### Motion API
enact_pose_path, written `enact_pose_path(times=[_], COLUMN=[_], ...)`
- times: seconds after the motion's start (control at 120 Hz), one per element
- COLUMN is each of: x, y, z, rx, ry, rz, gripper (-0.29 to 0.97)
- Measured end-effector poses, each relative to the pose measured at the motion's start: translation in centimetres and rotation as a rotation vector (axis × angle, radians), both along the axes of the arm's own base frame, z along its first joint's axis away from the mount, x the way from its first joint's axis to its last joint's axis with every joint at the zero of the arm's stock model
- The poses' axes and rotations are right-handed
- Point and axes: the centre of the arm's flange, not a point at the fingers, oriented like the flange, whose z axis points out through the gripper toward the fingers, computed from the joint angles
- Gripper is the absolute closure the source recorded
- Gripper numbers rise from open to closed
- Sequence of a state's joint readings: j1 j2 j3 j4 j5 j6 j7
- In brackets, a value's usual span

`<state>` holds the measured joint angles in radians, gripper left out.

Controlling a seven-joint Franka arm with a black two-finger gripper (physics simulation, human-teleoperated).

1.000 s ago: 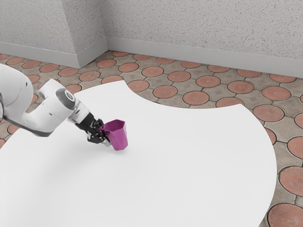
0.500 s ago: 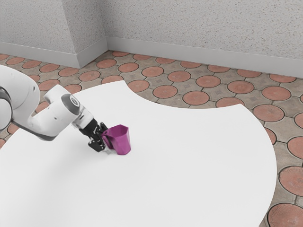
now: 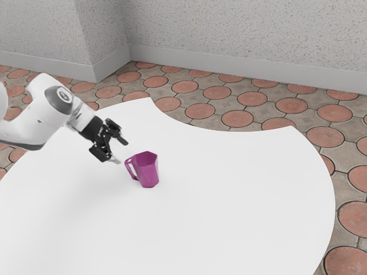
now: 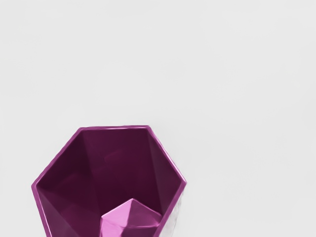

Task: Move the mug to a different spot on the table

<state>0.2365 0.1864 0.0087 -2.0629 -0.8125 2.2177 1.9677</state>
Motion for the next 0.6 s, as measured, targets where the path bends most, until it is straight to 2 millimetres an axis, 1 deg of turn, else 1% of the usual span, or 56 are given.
enact_pose_path(times=[0.058, 0.142, 0.2, 0.283, 0.317, 0.383, 0.442, 0.525, 0.6], x=[-1.2, -1.6, -0.9, 0.8, 1.5, 2.1, 2.3, 2.2, 1.9], y=[-0.9, -3.4, -5.2, -7.7, -8.6, -10.2, -10.8, -11.0, -10.7], z=[2.3, 6.1, 8.9, 13.5, 14.9, 17.1, 19.0, 21.8, 22.9], rx=[0.027, 0.148, 0.255, 0.395, 0.442, 0.509, 0.544, 0.569, 0.573], ry=[-0.015, -0.022, -0.008, 0.021, 0.035, 0.066, 0.084, 0.1, 0.132], rz=[-0.032, -0.137, -0.215, -0.29, -0.307, -0.312, -0.288, -0.232, -0.181], gripper=[0.03, 0.02, 0.01, 0.01, 0.01, 0.01, 0.0, 0.0, 0.0])
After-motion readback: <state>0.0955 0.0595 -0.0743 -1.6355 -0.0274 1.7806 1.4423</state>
